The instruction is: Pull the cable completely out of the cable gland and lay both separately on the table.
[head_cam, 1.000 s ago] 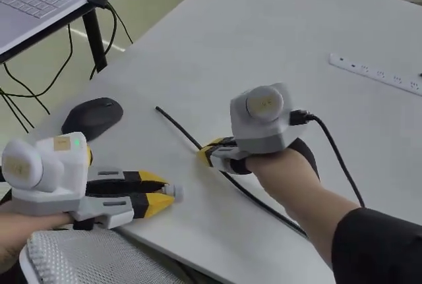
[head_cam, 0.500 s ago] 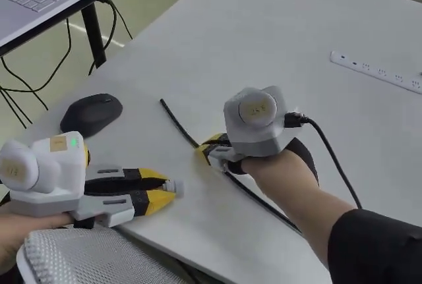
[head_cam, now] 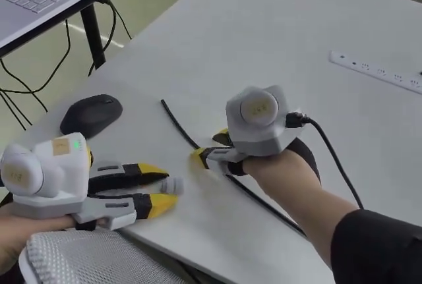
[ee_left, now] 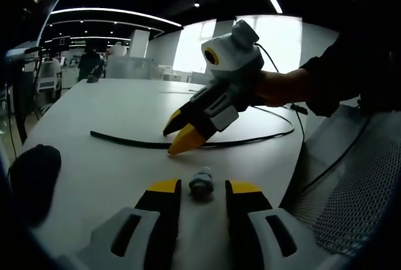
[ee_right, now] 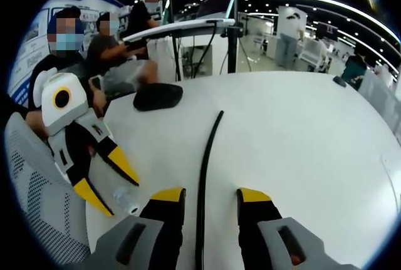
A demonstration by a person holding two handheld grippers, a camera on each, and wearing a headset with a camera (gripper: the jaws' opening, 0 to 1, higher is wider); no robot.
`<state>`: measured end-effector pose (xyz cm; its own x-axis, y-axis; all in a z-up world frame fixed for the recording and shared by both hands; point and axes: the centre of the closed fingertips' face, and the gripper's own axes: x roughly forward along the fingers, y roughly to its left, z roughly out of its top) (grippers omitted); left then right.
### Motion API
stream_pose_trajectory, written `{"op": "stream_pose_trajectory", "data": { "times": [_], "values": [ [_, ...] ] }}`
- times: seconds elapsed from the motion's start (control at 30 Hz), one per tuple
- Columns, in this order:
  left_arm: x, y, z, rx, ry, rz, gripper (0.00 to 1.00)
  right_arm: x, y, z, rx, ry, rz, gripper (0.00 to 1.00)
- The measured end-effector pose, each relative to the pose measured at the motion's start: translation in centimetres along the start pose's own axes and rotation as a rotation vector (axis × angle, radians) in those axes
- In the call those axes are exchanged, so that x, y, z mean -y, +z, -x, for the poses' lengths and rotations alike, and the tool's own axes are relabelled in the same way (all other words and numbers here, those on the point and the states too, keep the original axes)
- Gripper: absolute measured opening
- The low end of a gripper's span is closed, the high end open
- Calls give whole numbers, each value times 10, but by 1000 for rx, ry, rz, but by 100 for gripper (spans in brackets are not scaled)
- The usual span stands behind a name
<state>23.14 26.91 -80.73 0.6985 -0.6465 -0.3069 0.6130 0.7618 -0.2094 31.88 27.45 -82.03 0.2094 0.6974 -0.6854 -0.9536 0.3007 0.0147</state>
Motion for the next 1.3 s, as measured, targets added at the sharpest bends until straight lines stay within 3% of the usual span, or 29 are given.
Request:
{"op": "stream_pose_trajectory", "data": {
  "times": [0.13, 0.23, 0.33, 0.47, 0.53, 0.63, 0.83, 0.97, 1.07, 1.3],
  "values": [
    [-1, 2, -1, 7, 0, -8, 41, 1, 0, 3, 1, -5, -1, 36],
    [-4, 6, -1, 16, 15, -6, 60, 5, -1, 7, -2, -22, 8, 42],
    [-7, 8, 0, 17, 23, -17, 70, 6, -3, 10, -1, -23, -12, 47],
    [-9, 11, 0, 14, 32, 3, 89, 11, 2, 18, 33, -50, -31, 54],
    [-10, 13, 0, 10, 40, -2, 98, 16, 3, 22, 38, -71, -47, 63],
    [-13, 15, 2, -7, 44, 6, 99, 24, 4, 29, 62, -91, -105, 81],
    [-10, 23, 3, -48, 29, 40, 99, 43, -8, 55, 76, -130, -182, 92],
    [-10, 34, 1, -63, 35, 25, 99, 58, -29, 82, 66, -160, -250, 99],
    [-7, 42, -3, -67, 21, 6, 99, 66, -58, 103, 31, -196, -313, 99],
    [1, 61, -13, -92, -6, -28, 99, 78, -101, 151, 0, -247, -419, 99]
  ]
}}
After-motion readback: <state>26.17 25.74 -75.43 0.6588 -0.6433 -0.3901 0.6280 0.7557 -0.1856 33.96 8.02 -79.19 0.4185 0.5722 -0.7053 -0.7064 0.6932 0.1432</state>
